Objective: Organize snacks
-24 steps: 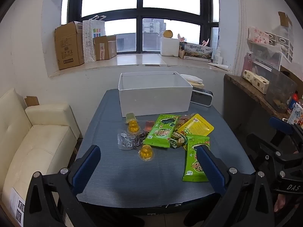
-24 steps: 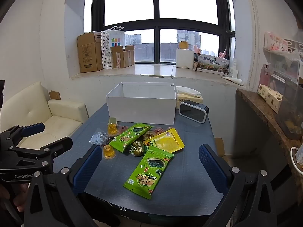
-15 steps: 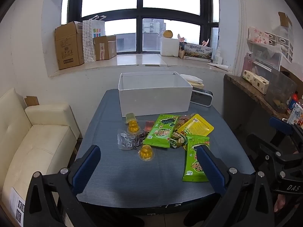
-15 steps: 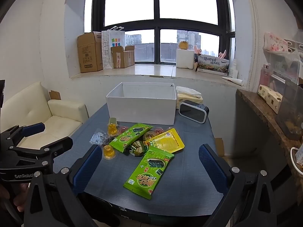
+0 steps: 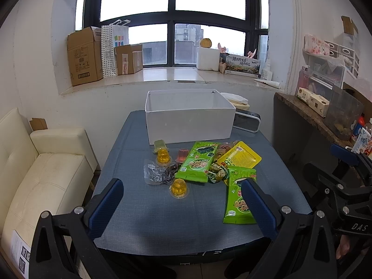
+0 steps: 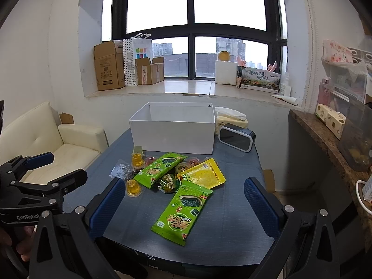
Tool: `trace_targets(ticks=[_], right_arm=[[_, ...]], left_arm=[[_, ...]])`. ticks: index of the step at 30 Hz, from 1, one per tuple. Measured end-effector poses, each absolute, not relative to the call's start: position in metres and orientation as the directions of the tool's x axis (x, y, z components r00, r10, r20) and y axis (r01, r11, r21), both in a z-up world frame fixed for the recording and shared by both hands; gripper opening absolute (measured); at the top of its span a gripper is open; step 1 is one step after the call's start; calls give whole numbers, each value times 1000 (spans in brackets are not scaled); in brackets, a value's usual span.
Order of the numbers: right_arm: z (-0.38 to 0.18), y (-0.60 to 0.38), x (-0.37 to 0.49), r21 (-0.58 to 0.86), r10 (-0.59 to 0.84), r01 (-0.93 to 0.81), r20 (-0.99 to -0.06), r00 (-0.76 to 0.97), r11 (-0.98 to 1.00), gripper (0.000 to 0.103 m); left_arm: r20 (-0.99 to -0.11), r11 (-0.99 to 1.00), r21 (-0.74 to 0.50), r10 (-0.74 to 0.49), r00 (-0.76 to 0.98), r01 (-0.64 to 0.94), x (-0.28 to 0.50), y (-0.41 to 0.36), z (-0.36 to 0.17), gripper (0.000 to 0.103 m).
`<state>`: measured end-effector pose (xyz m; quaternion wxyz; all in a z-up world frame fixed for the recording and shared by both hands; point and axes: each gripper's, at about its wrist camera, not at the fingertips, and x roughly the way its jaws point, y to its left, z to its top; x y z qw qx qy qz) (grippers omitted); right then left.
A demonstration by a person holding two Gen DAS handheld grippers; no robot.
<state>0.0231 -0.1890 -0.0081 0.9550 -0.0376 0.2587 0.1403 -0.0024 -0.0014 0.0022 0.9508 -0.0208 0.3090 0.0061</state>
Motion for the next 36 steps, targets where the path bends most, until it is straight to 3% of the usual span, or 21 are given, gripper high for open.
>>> trace_targets(ticks=[36], right_arm=[[-16,-187,25,9,244,-280,-519,819,960,103]], left_arm=[[-592,999,-40,-27,806,4,-5,-6,9,103]])
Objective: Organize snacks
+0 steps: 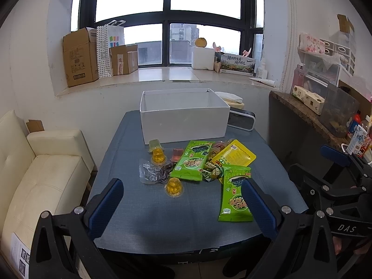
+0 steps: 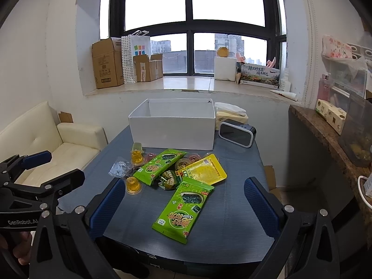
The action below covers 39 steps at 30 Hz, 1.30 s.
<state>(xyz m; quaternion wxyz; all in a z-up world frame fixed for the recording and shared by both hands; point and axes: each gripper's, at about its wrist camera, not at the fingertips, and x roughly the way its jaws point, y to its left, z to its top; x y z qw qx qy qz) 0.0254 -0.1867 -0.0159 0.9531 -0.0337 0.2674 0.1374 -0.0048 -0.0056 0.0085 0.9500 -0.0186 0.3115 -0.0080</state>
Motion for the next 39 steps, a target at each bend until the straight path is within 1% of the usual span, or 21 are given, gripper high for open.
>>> trace_targets(ticks=[28,34,37,39], right_arm=[[-22,-188,29,18,229,-259,-531,816,966,103],[-28,-186,34,25,219,-246,-550,806,969,103],[-36,-184,44,31,199,-222,-573,795,975,103],[-47,-181,55,35,176,-196,-604,777,980,103]], left_arm=[[-595,999,-38,-10,804,-16,-6,0,4,103],[-598,999,-46,-15,801,-15,-3,3,1,103],[-595,999,-52,-17,803,-17,-2,6,-1,103],[-593,999,-49,-11,805,-23,-1,9,-3,103]])
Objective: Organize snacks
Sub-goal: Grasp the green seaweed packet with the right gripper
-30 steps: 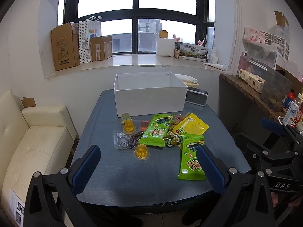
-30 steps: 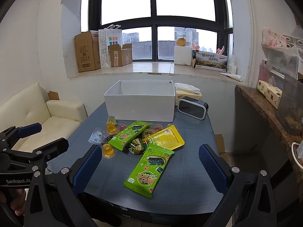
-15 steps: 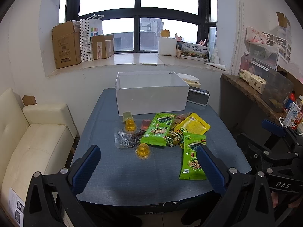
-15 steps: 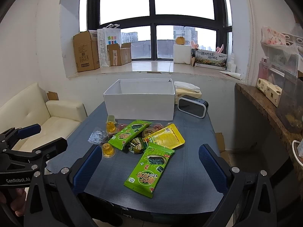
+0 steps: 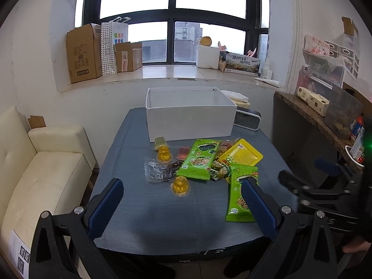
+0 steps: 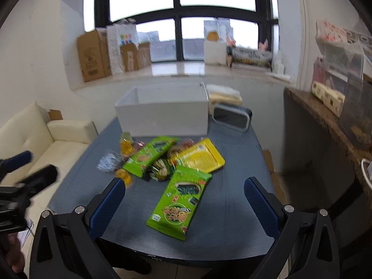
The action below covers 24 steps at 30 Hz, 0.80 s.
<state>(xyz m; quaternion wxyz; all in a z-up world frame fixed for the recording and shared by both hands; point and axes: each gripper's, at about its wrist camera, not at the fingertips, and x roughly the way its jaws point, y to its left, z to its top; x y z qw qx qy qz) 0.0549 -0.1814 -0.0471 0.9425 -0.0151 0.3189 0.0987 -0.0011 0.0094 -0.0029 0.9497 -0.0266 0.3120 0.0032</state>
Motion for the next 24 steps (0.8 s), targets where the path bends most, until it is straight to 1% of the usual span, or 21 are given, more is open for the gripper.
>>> trace_targets(ticks=[9,15,17,18,19,24], right_arm=[[-126,-159,121,38,95,-103,-768,633,994,103],[-159,-149,146,26,45,-43,-825,564,999,103],[-167,-149,151,38,49,-32,-835,548,999,96],[-170,-148,154,39,50,-31,-841,539,999,82],[-174,-147,157,40,50,-32,-850,525,999,75],[-179,-149,158,32,41,-26,-843,536,999,74]], left_arm=[[-610,997,-73,-15,792,-37,15,33,-28,103],[-628,993,-108,-36,777,-41,37,56,-50,103],[-636,989,-143,-62,770,-38,45,63,-56,103],[-640,986,-162,-78,765,-35,51,66,-60,103],[-643,986,-166,-85,761,-30,55,67,-63,103],[-655,984,-175,-149,740,43,71,63,-75,103]])
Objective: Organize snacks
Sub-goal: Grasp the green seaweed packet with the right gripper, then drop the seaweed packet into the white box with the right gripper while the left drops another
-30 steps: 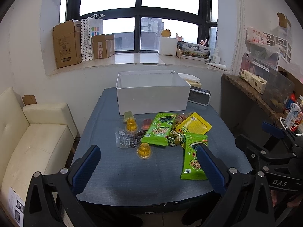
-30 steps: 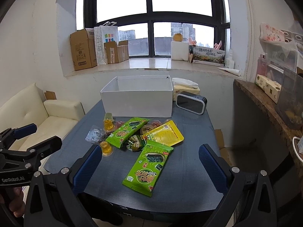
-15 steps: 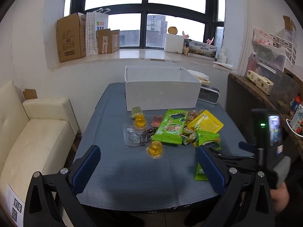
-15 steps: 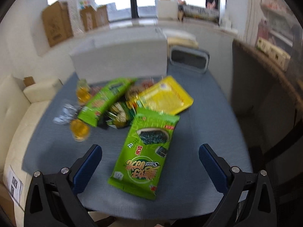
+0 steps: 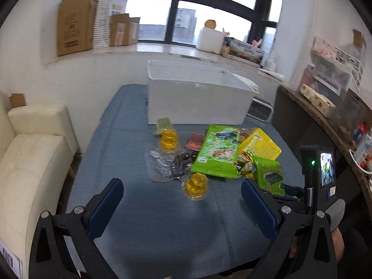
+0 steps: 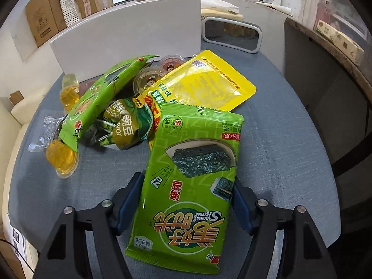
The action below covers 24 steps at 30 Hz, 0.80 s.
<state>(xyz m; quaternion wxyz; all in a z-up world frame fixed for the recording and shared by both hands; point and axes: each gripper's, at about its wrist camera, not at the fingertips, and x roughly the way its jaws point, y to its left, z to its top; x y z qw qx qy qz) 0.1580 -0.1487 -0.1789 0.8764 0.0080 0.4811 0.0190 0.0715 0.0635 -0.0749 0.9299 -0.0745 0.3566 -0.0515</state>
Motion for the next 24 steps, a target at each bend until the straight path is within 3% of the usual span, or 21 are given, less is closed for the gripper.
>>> trace_targets(ticks=[6,18,24], right_arm=[[-160,-170,145,68,54,3,-818,573,998,73],[-64,-235,110,189,144,-35,-603,785,981,73],[-54,-241,106,234,191,-71,-542,818,970,73]], left_arm=[[-688,983,-154,-178,703,98,86,49,-82,103],[-743,952,-181,-296,600,245,174,12,-101,103],[-791,916,-198,-360,494,350,215,-4,-130,103]])
